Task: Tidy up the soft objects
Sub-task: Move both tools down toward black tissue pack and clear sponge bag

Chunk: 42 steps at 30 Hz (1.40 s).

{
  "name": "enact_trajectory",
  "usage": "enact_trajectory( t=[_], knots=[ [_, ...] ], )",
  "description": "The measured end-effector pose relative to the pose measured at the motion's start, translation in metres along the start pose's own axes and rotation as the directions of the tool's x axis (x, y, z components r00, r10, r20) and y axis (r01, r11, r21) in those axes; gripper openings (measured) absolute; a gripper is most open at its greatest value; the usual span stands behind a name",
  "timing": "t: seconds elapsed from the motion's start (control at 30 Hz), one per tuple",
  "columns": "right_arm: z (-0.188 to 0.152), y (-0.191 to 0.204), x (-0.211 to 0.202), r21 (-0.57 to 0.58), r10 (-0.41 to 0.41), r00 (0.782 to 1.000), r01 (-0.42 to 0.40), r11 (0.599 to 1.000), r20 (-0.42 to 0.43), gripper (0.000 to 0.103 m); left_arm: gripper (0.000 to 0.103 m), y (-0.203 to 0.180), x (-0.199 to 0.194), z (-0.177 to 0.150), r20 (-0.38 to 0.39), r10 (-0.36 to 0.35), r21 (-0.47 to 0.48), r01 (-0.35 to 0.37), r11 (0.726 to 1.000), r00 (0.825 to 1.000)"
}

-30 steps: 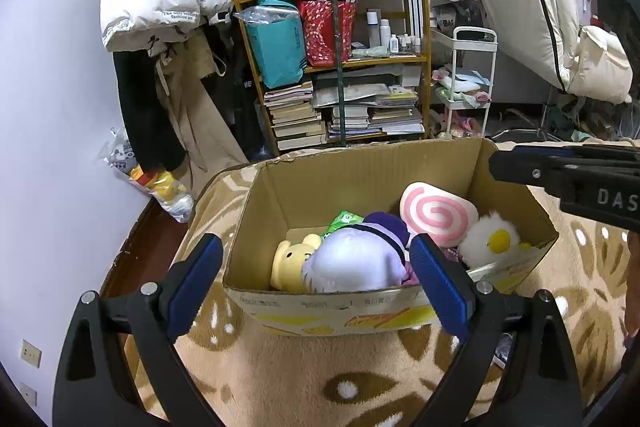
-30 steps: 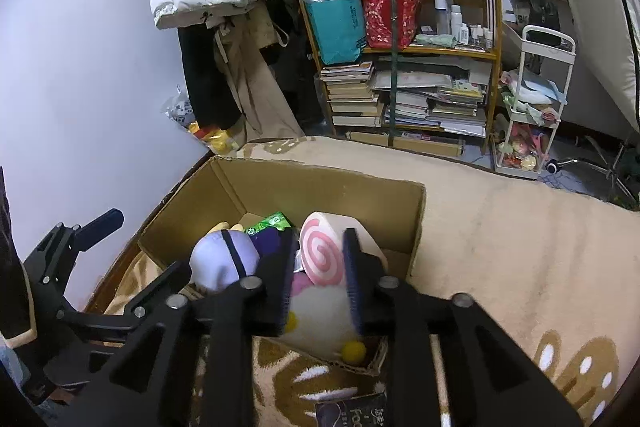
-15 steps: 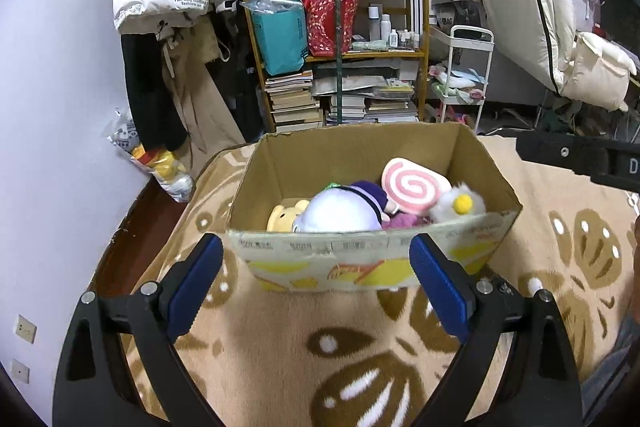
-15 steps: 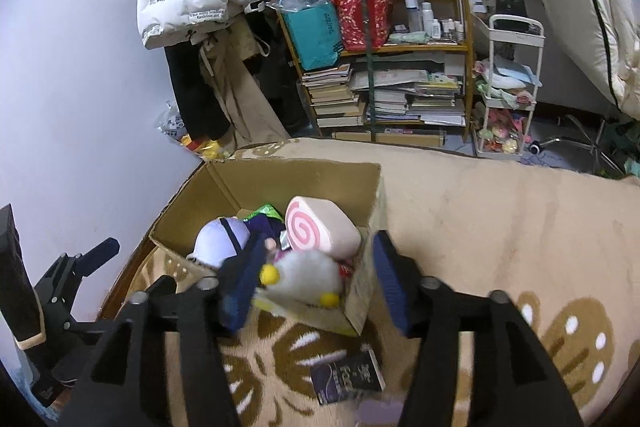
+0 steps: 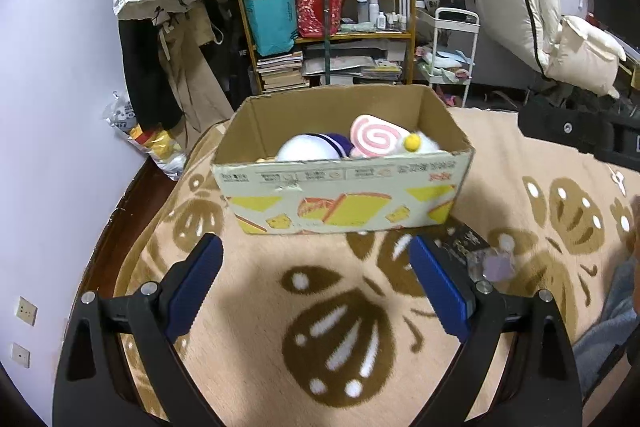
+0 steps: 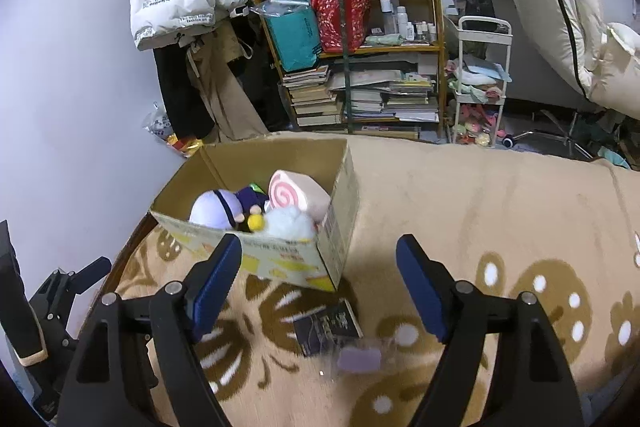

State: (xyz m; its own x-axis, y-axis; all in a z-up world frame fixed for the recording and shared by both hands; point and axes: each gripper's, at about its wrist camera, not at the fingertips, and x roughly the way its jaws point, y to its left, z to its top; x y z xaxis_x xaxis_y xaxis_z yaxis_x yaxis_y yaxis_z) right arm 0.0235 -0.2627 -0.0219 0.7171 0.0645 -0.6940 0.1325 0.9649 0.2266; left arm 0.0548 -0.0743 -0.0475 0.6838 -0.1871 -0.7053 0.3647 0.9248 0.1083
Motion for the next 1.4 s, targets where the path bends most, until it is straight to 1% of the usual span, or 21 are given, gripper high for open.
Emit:
enact_trajectory(
  t=[0.1, 0.27, 0.37, 0.5, 0.8, 0.97, 1.13, 1.23, 1.3, 1.37, 1.4],
  knots=[
    [-0.006, -0.005, -0.001, 0.013, -0.008, 1.0, 0.008, 1.0, -0.014, 0.084, 0.093, -0.009, -0.002, -0.005, -0.009, -0.006, 0.011, 0.006, 1.0, 1.0],
    [-0.02, -0.013, 0.001, 0.048, -0.023, 0.998, 0.025, 0.999, -0.054, 0.084, 0.093, -0.019, 0.004, -0.016, -0.046, -0.031, 0.024, 0.032, 0.999, 0.998],
    [-0.026, -0.017, 0.008, 0.063, -0.029, 0.996, 0.034, 0.997, -0.081, 0.084, 0.093, -0.023, 0.009, -0.019, -0.055, -0.035, 0.037, 0.037, 0.999, 0.998],
    [-0.031, -0.022, 0.014, 0.081, -0.03, 0.994, 0.039, 0.996, -0.106, 0.084, 0.093, -0.026, 0.019, -0.017, -0.085, -0.065, 0.026, 0.067, 0.997, 0.994],
    [-0.038, -0.027, 0.035, 0.111, -0.036, 0.987, 0.054, 0.992, -0.16, 0.084, 0.093, -0.036, 0.043, -0.011, -0.1, -0.053, 0.057, 0.059, 0.997, 0.994],
    [-0.042, -0.03, 0.047, 0.119, -0.031, 0.98, 0.055, 0.991, -0.196, 0.084, 0.093, -0.049, 0.054, -0.011, -0.103, -0.053, 0.105, 0.064, 0.992, 0.993],
    [-0.049, -0.038, 0.059, 0.135, -0.039, 0.971, 0.072, 0.988, -0.237, 0.084, 0.093, -0.06, 0.063, -0.014, -0.101, -0.074, 0.143, 0.088, 0.986, 0.992],
    [-0.051, -0.041, 0.067, 0.149, -0.027, 0.965, 0.068, 0.987, -0.262, 0.084, 0.093, -0.066, 0.067, -0.016, -0.099, -0.093, 0.171, 0.11, 0.979, 0.991],
    [-0.051, -0.041, 0.073, 0.159, 0.006, 0.961, 0.04, 0.986, -0.277, 0.084, 0.093, -0.071, 0.071, -0.016, -0.103, -0.109, 0.192, 0.127, 0.973, 0.989],
    [-0.053, -0.04, 0.081, 0.16, 0.009, 0.954, 0.041, 0.986, -0.298, 0.084, 0.093, -0.074, 0.075, -0.017, -0.112, -0.123, 0.204, 0.144, 0.968, 0.986],
    [-0.054, -0.039, 0.083, 0.155, 0.007, 0.951, 0.043, 0.987, -0.308, 0.084, 0.093, -0.077, 0.079, -0.018, -0.128, -0.138, 0.22, 0.164, 0.962, 0.982]
  ],
)
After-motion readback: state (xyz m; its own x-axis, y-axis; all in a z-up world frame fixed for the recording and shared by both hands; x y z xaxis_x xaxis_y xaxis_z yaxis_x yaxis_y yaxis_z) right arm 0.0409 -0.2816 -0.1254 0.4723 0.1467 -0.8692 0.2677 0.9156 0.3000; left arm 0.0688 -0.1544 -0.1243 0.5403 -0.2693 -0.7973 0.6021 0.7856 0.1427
